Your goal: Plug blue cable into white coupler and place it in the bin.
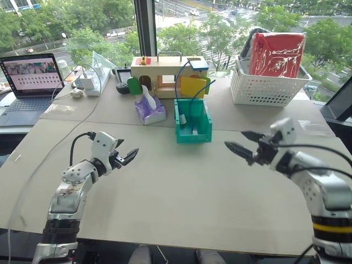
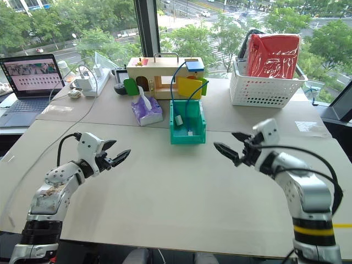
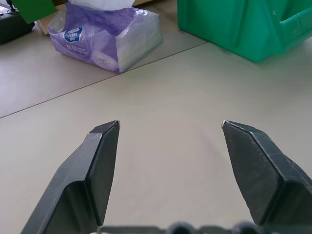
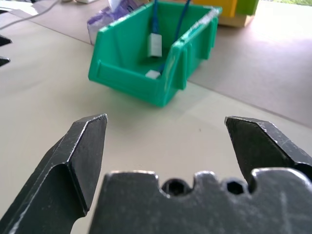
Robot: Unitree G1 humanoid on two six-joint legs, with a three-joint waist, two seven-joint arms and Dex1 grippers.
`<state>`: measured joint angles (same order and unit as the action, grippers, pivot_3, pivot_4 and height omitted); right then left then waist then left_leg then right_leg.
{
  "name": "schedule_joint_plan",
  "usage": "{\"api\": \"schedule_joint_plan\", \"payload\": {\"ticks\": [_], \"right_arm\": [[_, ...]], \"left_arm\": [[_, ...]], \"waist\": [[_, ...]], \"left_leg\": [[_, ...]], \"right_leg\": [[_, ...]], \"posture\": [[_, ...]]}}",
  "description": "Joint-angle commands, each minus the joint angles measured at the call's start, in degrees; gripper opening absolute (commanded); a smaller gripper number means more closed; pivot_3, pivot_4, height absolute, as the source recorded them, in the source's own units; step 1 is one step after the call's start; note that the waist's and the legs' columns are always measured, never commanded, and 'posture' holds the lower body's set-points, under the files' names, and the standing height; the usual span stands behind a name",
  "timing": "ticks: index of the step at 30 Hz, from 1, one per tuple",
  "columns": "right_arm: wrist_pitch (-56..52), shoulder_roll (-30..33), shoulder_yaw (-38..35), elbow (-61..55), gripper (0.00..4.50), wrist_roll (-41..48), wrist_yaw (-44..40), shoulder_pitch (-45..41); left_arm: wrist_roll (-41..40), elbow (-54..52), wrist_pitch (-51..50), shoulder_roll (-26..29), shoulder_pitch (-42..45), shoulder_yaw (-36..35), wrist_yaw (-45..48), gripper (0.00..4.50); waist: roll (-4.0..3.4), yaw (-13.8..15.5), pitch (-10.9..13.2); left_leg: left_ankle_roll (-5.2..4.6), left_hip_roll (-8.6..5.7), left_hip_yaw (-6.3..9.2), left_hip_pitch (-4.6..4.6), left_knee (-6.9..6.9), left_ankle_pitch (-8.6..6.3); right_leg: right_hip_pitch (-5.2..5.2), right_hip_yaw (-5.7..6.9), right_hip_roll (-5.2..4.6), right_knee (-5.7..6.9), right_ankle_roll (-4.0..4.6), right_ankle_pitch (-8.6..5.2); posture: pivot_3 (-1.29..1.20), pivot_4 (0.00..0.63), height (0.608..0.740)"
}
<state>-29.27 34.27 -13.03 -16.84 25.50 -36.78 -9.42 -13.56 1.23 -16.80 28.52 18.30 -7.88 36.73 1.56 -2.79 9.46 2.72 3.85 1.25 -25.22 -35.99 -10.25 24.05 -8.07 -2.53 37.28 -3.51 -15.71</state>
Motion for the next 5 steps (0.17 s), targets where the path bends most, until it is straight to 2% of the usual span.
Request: {"api": "schedule_joint_plan", "payload": {"ticks": [1, 5], "right_arm": [[7.3, -1.0, 0.8, -3.7, 4.47, -4.6, 1.9, 2.7], [9.5, -5.3, 0.3, -2.4, 4.47, -5.3, 6.0, 2.5]], "left_arm": [[0.1, 0.0, 4.3, -0.4, 0.2, 0.3, 0.6, 3.62], [0.2, 1.5, 4.9, -1.0, 0.8, 1.2, 0.8, 3.62]], "waist": [[0.0, -0.1, 0.0], [0.01, -0.4, 0.0]], "left_leg": [[0.01, 0.01, 0.02, 0.03, -0.02, 0.01], [0.25, 0.0, 0.03, 0.05, -0.09, 0.21]], "right_leg": [[-0.04, 0.01, 0.03, 0.01, -0.01, 0.0], [-0.03, -0.03, 0.03, 0.16, -0.08, 0.1]], "posture": [[0.0, 0.15, 0.721], [0.0, 0.15, 0.721]]}}
